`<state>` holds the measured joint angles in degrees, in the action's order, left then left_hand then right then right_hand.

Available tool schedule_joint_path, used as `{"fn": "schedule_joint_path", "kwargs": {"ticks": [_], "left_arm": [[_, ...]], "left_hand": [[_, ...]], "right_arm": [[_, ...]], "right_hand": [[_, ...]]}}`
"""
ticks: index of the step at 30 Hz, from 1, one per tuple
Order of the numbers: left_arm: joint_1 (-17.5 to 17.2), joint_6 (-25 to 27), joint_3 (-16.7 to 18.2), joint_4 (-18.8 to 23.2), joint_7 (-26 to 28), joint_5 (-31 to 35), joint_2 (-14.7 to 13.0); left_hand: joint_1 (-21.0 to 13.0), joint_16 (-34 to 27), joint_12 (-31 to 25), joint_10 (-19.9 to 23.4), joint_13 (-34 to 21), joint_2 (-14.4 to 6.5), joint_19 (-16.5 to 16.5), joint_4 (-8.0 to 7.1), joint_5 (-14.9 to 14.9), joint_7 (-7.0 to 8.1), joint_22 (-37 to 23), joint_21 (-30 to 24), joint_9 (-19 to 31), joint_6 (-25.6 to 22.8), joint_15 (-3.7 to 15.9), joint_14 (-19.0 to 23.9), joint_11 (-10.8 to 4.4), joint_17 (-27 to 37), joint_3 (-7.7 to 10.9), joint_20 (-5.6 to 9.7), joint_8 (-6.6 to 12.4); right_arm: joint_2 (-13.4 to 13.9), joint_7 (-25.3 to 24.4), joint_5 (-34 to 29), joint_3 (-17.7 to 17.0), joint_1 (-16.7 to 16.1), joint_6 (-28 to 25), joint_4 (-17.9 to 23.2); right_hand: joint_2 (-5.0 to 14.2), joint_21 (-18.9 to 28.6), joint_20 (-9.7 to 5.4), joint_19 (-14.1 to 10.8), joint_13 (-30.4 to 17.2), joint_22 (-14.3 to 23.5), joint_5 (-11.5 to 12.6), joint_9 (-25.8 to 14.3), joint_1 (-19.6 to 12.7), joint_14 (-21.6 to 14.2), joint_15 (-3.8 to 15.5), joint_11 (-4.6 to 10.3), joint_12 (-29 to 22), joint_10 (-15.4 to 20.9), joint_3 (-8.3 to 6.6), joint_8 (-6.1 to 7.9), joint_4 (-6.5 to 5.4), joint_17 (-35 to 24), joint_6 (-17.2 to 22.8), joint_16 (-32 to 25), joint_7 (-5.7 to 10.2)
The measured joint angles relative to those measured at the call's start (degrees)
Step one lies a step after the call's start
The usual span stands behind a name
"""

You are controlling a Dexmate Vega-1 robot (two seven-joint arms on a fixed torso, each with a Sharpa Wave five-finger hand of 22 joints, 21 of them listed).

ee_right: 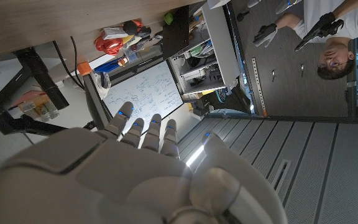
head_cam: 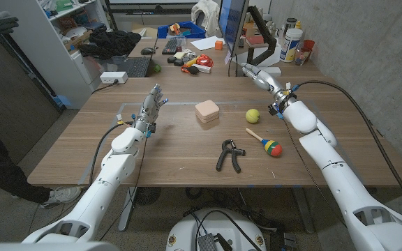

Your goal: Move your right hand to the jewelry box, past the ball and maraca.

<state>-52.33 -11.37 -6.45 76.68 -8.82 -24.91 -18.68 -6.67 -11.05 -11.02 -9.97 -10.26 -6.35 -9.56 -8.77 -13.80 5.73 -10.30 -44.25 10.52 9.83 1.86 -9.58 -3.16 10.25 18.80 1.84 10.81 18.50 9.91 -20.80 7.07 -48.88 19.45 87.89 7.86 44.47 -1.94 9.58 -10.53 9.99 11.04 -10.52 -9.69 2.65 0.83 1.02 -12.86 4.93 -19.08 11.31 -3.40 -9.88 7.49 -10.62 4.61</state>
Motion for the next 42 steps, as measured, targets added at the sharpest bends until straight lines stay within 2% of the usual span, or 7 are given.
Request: {"fn": "schedule_joint_path", "kwargs": {"ticks": [29,39,42], "left_arm": [[0.16,-1.11,0.25,-0.69,-0.46,0.52,-0.18],[0.20,-1.59,0.25,-0.82,-0.48,0.80,-0.39],[0.29,-1.64,0.25,-0.98,-0.51,0.81,-0.60]], "left_hand": [[0.00,0.00,0.03,0.00,0.00,0.00,0.00,0.00,0.00,0.00,-0.25,0.00,0.00,0.00,-0.25,-0.25,-0.01,0.00,0.00,0.00,0.00],[0.00,0.00,0.03,0.00,0.00,0.00,0.00,0.00,0.00,0.00,-0.24,0.40,0.00,0.00,-0.25,-0.25,-0.01,0.00,0.00,0.00,0.00],[0.00,0.00,0.03,0.01,0.00,0.00,0.00,0.00,0.00,0.00,-0.24,0.39,0.00,0.00,-0.25,-0.25,-0.01,0.00,0.00,0.00,0.00]], "right_arm": [[1.96,-3.19,-10.56,3.73,1.22,0.96,2.86],[2.69,-3.78,-12.85,5.03,1.53,0.93,4.11],[3.05,-4.29,-15.93,5.59,1.68,0.44,4.61]], "right_hand": [[0.68,-0.44,-0.01,-0.44,0.13,0.00,0.00,0.00,-2.18,-0.52,0.52,0.61,0.00,0.61,-1.11,0.00,1.11,0.29,1.03,0.00,0.62],[1.00,-0.44,0.01,-0.85,0.13,0.00,-0.27,0.00,-3.56,-1.03,1.03,1.02,0.00,1.02,-2.13,0.00,1.66,0.29,1.26,0.00,0.85],[1.21,-0.68,0.10,-0.95,0.13,0.00,-0.27,0.00,-3.77,-1.25,1.05,1.02,0.00,1.02,-2.37,0.00,1.90,0.29,1.53,0.00,1.12]]}}
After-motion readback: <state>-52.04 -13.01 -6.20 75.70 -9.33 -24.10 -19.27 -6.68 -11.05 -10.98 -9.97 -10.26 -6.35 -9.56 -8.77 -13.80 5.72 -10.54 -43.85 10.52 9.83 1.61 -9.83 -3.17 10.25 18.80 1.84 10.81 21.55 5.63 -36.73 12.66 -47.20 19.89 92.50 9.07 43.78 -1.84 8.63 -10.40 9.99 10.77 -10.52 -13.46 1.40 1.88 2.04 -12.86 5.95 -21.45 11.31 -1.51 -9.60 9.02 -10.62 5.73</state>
